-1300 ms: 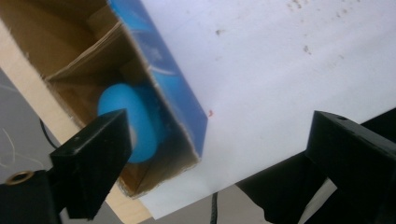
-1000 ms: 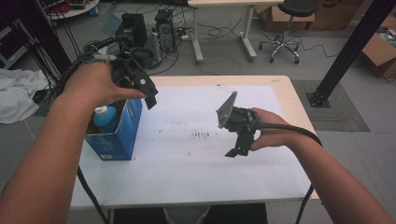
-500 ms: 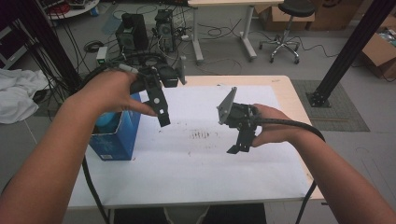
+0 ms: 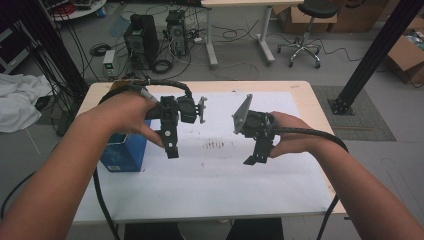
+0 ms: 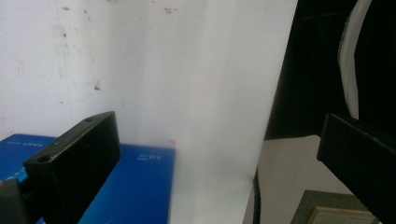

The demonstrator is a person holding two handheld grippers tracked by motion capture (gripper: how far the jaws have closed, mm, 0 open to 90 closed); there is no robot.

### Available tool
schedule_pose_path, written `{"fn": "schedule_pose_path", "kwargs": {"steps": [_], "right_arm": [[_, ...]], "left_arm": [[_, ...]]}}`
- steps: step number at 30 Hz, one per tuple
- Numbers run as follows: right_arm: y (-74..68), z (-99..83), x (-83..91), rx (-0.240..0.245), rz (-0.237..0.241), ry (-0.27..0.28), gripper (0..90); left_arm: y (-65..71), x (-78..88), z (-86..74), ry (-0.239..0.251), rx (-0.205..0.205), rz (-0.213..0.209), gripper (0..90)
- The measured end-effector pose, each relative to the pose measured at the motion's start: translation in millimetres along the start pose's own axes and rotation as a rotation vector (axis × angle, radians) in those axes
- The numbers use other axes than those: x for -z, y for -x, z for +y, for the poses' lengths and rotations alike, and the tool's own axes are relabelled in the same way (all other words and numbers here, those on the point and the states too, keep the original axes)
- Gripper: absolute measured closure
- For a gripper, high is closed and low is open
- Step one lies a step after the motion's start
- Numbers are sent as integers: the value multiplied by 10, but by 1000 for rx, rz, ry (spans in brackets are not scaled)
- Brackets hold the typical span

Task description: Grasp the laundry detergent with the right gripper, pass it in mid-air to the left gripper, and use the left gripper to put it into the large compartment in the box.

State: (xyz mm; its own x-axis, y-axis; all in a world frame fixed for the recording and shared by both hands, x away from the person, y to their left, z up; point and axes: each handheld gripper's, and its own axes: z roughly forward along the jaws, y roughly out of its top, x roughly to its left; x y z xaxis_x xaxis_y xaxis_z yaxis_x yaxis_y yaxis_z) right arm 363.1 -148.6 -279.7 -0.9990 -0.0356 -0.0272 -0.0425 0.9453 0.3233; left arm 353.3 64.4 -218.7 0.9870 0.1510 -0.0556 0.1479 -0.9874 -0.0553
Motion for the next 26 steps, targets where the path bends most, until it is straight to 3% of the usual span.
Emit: {"fn": "schedule_pose_path", "kwargs": {"steps": [26], "right_arm": [[18,7,-11,4,4,-21,0]], "left_arm": [[0,-22,21,42,-24,-17,1]]}}
